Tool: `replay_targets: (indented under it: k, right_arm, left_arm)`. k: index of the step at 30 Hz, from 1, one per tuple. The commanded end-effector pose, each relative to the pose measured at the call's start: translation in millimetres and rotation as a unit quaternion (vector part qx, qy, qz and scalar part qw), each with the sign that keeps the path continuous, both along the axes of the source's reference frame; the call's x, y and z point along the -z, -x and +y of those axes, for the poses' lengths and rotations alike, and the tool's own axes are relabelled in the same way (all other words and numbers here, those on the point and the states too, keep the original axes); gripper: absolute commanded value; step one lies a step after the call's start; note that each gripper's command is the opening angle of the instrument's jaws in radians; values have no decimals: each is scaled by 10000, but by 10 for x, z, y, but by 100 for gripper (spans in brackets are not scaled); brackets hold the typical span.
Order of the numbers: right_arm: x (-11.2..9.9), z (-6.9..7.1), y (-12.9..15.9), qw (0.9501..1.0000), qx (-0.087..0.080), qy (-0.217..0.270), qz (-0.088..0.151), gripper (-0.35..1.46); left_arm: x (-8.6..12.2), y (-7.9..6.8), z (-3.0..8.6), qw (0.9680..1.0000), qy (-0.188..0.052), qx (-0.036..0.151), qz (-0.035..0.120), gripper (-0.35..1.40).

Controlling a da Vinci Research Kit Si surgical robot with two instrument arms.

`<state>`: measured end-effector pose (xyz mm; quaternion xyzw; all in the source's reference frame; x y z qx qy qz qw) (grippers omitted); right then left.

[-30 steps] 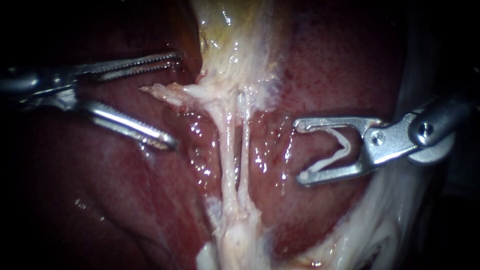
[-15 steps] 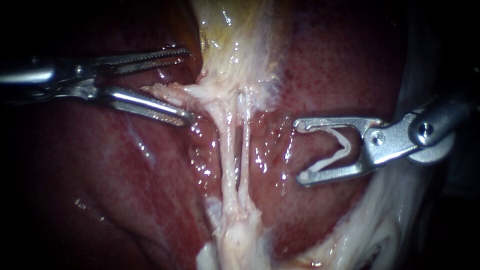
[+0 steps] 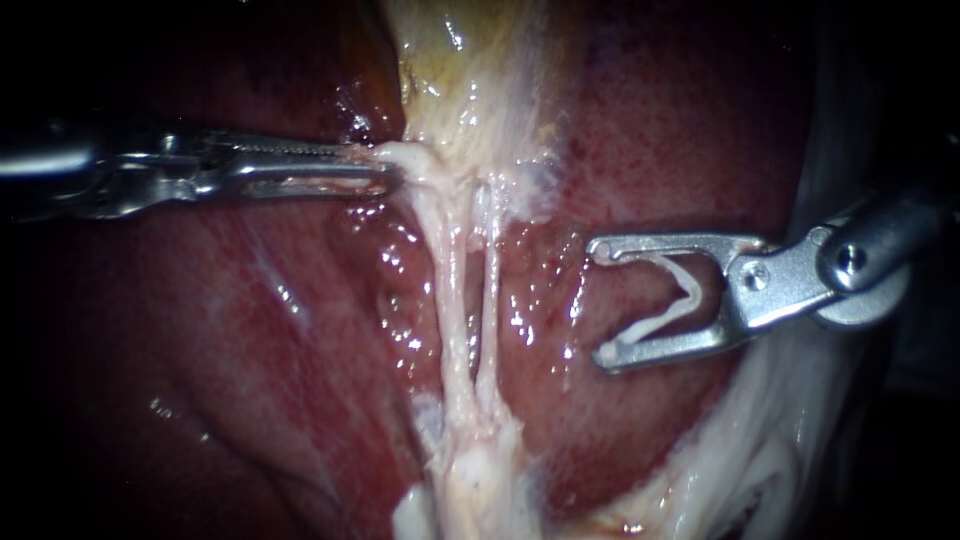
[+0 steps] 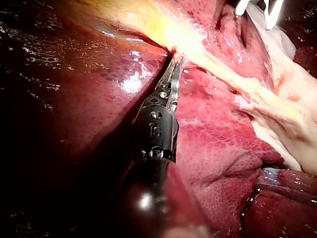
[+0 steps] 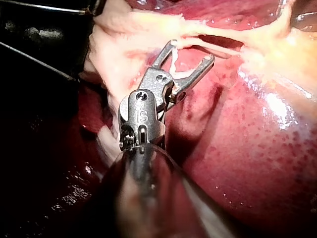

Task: Grabbing gallbladder

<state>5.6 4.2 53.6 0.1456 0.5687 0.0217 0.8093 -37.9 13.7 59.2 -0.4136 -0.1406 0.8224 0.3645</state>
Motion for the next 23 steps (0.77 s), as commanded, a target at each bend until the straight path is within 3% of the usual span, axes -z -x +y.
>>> replay_targets:
  k: [1,3,8,11,15,23]
  right_arm:
    - [0,0,0,10000,-1,0,1,50]
    - [0,0,0,10000,0,0,1,50]
    - [0,0,1,10000,1,0,2,50]
    - [0,0,1,10000,1,0,2,50]
    - [0,0,1,10000,1,0,2,50]
    - [0,0,1,10000,1,0,2,50]
  left_arm:
    - [6,-1,1,10000,-1,15,9,-35]
    - [17,-4,5,10000,-34,28,6,-35]
    - [55,-21,32,9998,-96,164,-13,-35]
    - [65,-32,41,9996,-117,244,-36,-35]
    - [65,-41,43,9995,-122,294,-4,-35]
    - [64,-41,43,9993,-122,346,30,-35]
